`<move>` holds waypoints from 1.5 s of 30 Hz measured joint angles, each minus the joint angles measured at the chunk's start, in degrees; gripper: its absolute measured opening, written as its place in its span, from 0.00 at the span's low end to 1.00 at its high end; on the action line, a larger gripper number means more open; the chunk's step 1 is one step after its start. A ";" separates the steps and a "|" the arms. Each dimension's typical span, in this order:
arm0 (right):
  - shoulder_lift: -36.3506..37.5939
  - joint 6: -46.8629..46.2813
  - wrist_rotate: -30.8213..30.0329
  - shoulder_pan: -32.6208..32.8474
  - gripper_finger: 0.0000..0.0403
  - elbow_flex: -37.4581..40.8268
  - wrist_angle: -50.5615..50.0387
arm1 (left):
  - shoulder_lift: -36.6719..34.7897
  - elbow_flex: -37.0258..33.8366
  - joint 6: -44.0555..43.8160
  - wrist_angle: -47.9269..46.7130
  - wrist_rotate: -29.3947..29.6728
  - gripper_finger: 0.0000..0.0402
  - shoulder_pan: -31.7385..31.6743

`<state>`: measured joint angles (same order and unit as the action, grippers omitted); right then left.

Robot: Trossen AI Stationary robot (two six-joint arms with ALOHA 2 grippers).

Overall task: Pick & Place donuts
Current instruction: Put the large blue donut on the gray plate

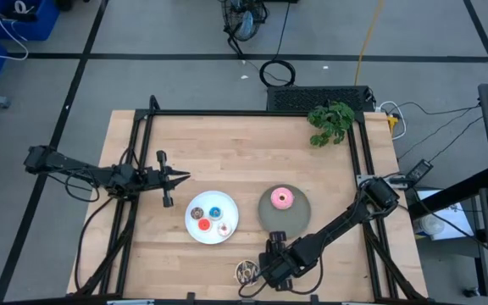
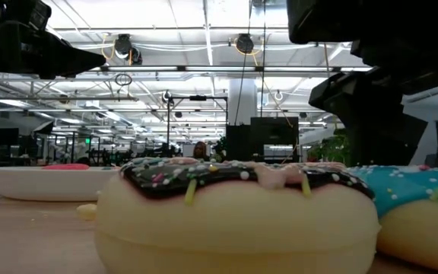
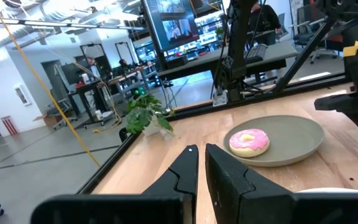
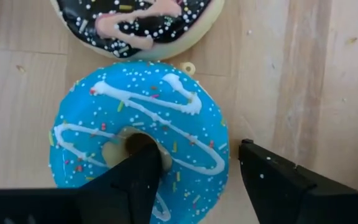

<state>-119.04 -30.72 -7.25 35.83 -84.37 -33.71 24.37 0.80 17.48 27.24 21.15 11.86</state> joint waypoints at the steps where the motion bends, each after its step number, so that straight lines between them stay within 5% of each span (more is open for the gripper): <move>1: 0.00 -0.46 0.01 -0.09 0.50 0.01 -0.04 | 0.01 0.00 -0.04 -0.03 0.00 0.09 0.00; 5: 0.00 -1.18 1.89 -0.57 0.42 0.05 -0.16 | -0.01 0.00 -0.53 -0.52 -0.02 0.09 0.00; 15: 0.29 0.84 3.22 -0.96 0.03 0.07 -1.28 | 0.01 0.00 -2.98 -0.96 -0.02 0.09 0.00; 25: 9.04 1.22 4.36 -0.96 0.02 0.31 -8.51 | -0.01 0.00 -2.98 -1.70 -0.02 0.09 0.00; 40: 26.00 -4.31 -6.71 -6.47 0.02 1.64 -28.48 | -0.01 0.01 -2.76 -1.38 -0.02 0.09 -0.01; 45: 26.66 -0.77 0.07 -12.51 0.02 9.37 -24.11 | -0.01 0.00 -2.87 -1.53 -0.02 0.09 0.00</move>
<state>-92.38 -31.49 -7.18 23.33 -74.99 -57.81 24.36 0.80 14.61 25.72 21.12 11.86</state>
